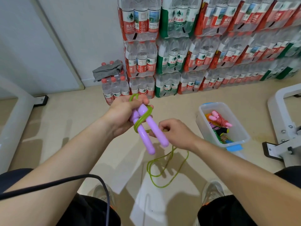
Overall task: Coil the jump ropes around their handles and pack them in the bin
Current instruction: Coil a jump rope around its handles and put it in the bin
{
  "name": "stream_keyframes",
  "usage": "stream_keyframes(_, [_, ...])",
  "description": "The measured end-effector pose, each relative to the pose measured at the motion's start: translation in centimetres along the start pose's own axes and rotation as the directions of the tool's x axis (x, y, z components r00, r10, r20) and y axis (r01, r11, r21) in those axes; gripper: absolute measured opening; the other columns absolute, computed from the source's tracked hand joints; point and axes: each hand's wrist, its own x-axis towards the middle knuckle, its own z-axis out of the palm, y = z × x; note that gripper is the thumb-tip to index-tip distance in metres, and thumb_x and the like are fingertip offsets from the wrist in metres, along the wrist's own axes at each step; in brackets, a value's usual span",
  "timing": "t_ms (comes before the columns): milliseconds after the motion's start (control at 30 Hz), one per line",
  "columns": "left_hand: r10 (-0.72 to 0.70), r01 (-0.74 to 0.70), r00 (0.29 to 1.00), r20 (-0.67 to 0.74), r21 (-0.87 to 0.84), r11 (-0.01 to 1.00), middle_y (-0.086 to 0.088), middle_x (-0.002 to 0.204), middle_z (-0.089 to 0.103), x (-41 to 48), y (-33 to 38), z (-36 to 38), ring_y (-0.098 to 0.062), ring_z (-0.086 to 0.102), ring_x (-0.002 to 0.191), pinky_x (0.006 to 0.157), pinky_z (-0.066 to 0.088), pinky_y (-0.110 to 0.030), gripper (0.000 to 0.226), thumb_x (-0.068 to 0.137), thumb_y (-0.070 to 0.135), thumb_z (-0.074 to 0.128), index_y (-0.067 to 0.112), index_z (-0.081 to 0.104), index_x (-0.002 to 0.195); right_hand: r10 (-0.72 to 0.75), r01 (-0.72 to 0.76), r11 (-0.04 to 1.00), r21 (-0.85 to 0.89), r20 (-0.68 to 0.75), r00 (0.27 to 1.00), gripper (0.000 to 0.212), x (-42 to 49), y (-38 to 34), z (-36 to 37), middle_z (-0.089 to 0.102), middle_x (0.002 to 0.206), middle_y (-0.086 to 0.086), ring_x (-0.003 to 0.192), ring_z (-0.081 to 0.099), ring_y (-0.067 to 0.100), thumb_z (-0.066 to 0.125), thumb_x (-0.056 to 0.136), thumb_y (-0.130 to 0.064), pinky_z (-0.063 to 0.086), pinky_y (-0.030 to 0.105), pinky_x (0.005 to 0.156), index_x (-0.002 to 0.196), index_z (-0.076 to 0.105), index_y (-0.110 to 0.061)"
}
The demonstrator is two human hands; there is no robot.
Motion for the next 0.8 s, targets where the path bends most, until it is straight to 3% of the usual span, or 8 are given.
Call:
stream_keyframes(100, [0.120,-0.154,0.985,0.120,0.332,0.930,-0.004,0.081,0.068,-0.6,-0.2,0.3,-0.025,0.068,0.085,0.079,0.059,-0.041,0.018,0.102,-0.003,0.046,-0.002,0.057,0.116,0.014,-0.020,0.996,0.087,0.065,0.998,0.040,0.2,-0.6,-1.7,0.035,0.051,-0.011,0.051,0.031,0.008,0.072,0.091,-0.037,0.025,0.026,0.053,0.062,0.057,-0.014])
stream_keyframes(167, [0.190,-0.258,0.966,0.175,0.590,0.765,-0.003,0.085,0.070,-0.7,-0.5,0.6,-0.021,0.066,0.079,0.074,0.057,-0.041,0.019,0.103,0.002,0.047,0.002,0.057,0.119,0.043,-0.067,0.977,0.203,0.122,0.992,0.032,0.2,-1.1,-2.3,0.040,0.053,-0.009,0.047,0.033,0.007,0.061,0.099,-0.017,0.027,0.023,0.050,0.067,0.063,-0.014])
stream_keyframes(233, [0.217,-0.296,0.955,0.202,0.679,0.671,-0.003,0.089,0.071,-0.8,-0.8,0.8,-0.019,0.063,0.074,0.071,0.057,-0.041,0.020,0.104,0.005,0.047,0.005,0.058,0.121,0.099,-0.152,0.939,0.309,0.182,0.978,0.030,0.2,-1.3,-2.8,0.044,0.058,-0.002,0.047,0.032,0.010,0.051,0.099,-0.006,0.026,0.026,0.049,0.074,0.067,-0.012])
stream_keyframes(367, [0.303,-0.334,0.937,0.174,0.701,0.630,0.004,0.090,0.072,-0.3,-1.1,0.4,-0.012,0.065,0.069,0.063,0.053,-0.027,0.021,0.103,0.008,0.048,0.011,0.059,0.120,0.147,-0.241,0.868,0.434,0.238,0.960,0.022,-0.2,-1.4,-3.4,0.047,0.064,-0.002,0.048,0.031,0.012,0.051,0.100,-0.007,0.031,0.026,0.048,0.106,0.072,-0.004])
stream_keyframes(433, [0.300,-0.319,0.943,0.147,0.660,0.680,0.004,0.088,0.072,0.0,-1.2,0.1,-0.013,0.065,0.072,0.066,0.055,-0.035,0.021,0.103,0.007,0.048,0.010,0.059,0.121,0.172,-0.258,0.853,0.453,0.223,0.959,0.024,-0.3,-1.3,-3.4,0.045,0.064,-0.002,0.049,0.029,0.011,0.051,0.101,-0.010,0.030,0.025,0.049,0.116,0.070,-0.005])
stream_keyframes(500, [0.250,-0.293,0.956,0.154,0.550,0.782,0.001,0.087,0.073,0.1,-1.2,-0.2,-0.021,0.068,0.084,0.082,0.056,-0.044,0.021,0.103,0.002,0.048,0.007,0.059,0.120,0.200,-0.255,0.852,0.457,0.165,0.966,0.022,-0.1,-1.3,-3.4,0.040,0.065,-0.003,0.052,0.026,0.010,0.053,0.101,-0.014,0.022,0.024,0.049,0.112,0.072,-0.009])
stream_keyframes(567, [0.199,-0.273,0.958,0.206,0.447,0.852,-0.001,0.085,0.073,0.1,-1.4,-0.1,-0.024,0.069,0.092,0.090,0.056,-0.039,0.021,0.102,-0.002,0.048,0.004,0.059,0.118,0.212,-0.250,0.845,0.473,0.134,0.968,0.018,-0.1,-1.5,-3.6,0.034,0.064,-0.005,0.055,0.022,0.011,0.056,0.100,-0.022,0.016,0.026,0.051,0.104,0.073,-0.017])
stream_keyframes(800, [0.185,-0.262,0.959,0.215,0.417,0.871,0.000,0.082,0.070,-0.1,-2.1,0.6,-0.013,0.066,0.081,0.081,0.055,-0.025,0.022,0.101,-0.003,0.050,0.006,0.062,0.116,0.190,-0.209,0.886,0.414,0.087,0.978,0.021,-0.1,-1.8,-3.1,0.036,0.051,-0.018,0.056,0.028,0.010,0.074,0.088,-0.039,0.024,0.023,0.050,0.094,0.078,-0.019])
